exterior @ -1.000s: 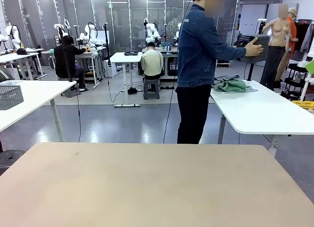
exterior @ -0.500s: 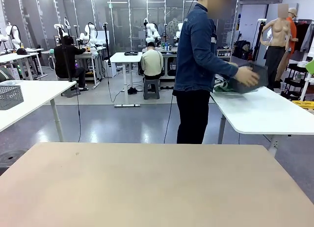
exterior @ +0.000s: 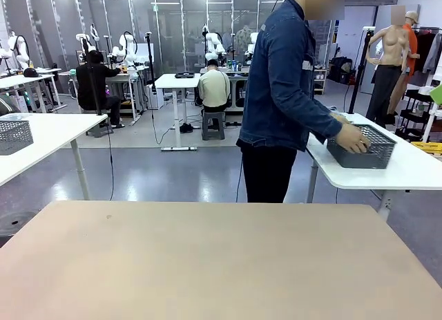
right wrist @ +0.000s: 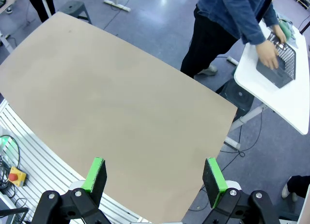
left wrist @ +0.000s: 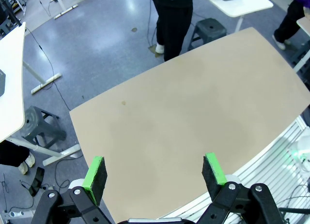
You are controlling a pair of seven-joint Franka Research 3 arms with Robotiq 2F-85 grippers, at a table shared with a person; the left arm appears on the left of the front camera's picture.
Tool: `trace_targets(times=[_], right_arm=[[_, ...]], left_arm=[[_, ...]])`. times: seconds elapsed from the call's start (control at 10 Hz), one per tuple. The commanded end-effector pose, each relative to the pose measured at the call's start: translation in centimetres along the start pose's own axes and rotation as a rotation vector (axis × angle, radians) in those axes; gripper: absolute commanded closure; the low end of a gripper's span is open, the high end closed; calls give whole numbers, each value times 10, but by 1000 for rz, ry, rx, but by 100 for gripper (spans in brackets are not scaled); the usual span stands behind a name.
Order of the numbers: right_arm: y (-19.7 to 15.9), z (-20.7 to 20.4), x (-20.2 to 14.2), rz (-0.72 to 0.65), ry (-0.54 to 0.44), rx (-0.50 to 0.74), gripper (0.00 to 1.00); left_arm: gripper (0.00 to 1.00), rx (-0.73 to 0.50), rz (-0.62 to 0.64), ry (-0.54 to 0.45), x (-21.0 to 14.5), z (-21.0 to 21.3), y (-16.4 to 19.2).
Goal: Fold the towels and place them in the basket.
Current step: When a person lays out a Towel with hook on the table, fold it in half twice.
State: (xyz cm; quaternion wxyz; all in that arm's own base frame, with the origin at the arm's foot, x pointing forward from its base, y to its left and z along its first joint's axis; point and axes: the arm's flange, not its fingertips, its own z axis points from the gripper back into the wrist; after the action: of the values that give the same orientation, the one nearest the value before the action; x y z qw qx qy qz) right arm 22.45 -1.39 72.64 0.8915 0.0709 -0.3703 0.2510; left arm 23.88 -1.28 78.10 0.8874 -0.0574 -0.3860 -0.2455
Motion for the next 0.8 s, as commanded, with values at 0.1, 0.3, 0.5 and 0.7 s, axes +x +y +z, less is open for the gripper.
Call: trace_targets(times=[0.1, 0.3, 0.5, 0.7], right_arm=[[0, -1, 1, 1, 2, 1, 0], [0, -1, 1, 1, 2, 1, 0], [0, -1, 1, 1, 2, 1, 0], [0, -1, 1, 1, 2, 1, 0]], left_arm=[[0, -6, -8, -1, 1, 0, 0], [0, -6, -8, -1, 1, 0, 0], [0, -6, -8, -1, 1, 0, 0], [0, -6, -8, -1, 1, 0, 0]])
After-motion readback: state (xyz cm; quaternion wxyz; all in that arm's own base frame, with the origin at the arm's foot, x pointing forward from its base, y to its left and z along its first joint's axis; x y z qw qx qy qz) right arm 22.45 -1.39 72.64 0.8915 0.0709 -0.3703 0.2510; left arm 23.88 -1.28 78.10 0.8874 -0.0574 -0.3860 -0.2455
